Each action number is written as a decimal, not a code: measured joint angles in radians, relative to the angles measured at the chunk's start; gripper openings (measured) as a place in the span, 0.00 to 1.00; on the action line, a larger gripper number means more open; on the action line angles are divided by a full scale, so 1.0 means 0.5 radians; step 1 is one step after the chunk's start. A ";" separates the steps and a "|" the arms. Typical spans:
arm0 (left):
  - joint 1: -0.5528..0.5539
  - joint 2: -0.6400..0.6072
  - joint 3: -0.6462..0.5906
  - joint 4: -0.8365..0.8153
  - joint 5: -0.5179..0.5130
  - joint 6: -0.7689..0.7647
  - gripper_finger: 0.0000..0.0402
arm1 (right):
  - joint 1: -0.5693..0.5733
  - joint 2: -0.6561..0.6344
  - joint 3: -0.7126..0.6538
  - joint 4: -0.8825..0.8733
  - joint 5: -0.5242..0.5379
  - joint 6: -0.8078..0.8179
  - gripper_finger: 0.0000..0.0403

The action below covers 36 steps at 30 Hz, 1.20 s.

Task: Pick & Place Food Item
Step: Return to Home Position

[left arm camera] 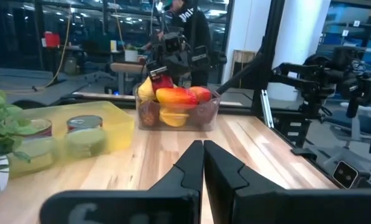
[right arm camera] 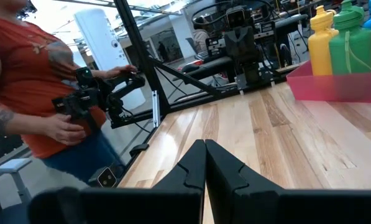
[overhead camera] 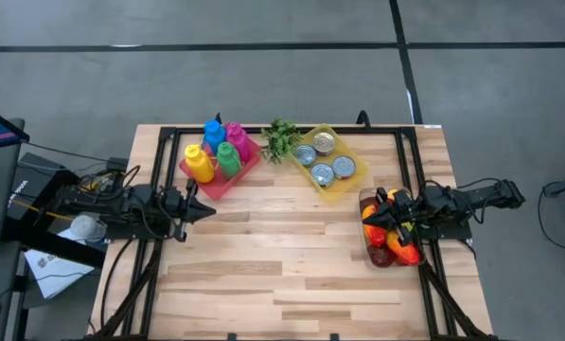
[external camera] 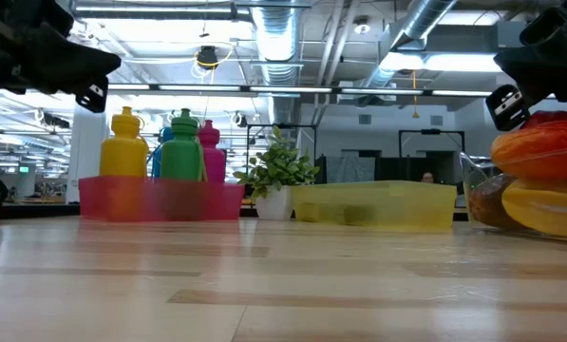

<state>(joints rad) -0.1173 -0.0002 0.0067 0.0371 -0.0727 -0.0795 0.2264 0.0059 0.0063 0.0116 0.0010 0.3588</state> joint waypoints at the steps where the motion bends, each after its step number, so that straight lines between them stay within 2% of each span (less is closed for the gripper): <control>1: 0.000 0.000 0.000 0.005 -0.001 0.000 0.00 | 0.000 0.000 0.000 0.000 0.000 0.000 0.00; 36: 0.000 0.022 -0.001 0.047 -0.004 -0.001 0.00 | 0.000 0.000 0.000 -0.001 0.000 0.000 0.00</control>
<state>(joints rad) -0.1173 0.0109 0.0063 0.0605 -0.0746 -0.0799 0.2264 0.0059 0.0063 0.0113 0.0008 0.3588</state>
